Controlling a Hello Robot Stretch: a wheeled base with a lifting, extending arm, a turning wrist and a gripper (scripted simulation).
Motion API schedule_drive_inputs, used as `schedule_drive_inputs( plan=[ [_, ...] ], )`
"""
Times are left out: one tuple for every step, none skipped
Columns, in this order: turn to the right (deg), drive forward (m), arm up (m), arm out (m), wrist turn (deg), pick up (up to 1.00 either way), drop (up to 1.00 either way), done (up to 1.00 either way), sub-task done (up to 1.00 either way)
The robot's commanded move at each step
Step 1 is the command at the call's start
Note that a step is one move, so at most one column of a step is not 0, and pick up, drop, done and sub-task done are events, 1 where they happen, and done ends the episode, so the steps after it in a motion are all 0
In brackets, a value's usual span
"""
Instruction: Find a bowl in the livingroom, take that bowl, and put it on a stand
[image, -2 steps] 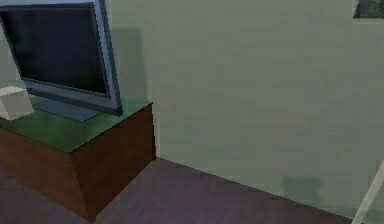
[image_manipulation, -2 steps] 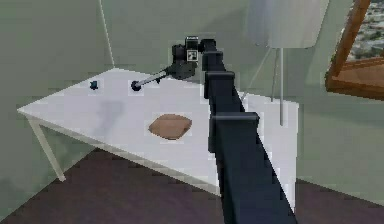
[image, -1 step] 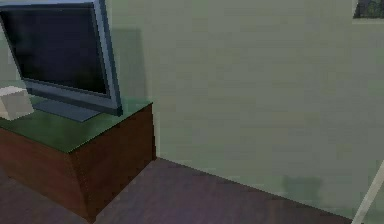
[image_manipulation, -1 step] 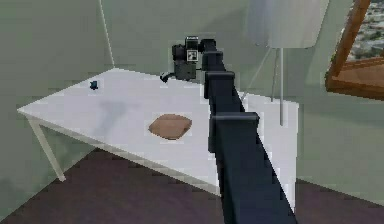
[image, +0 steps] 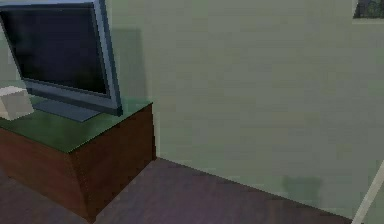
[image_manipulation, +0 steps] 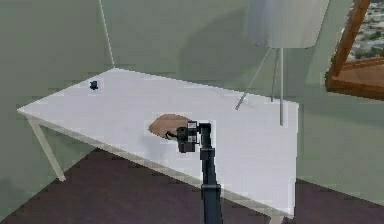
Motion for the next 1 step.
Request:
schedule_drive_inputs(
  plan=[
    [0.0,0.00,0.00,0.00,0.0,1.00,0.00,0.00,0.00]
  ],
)
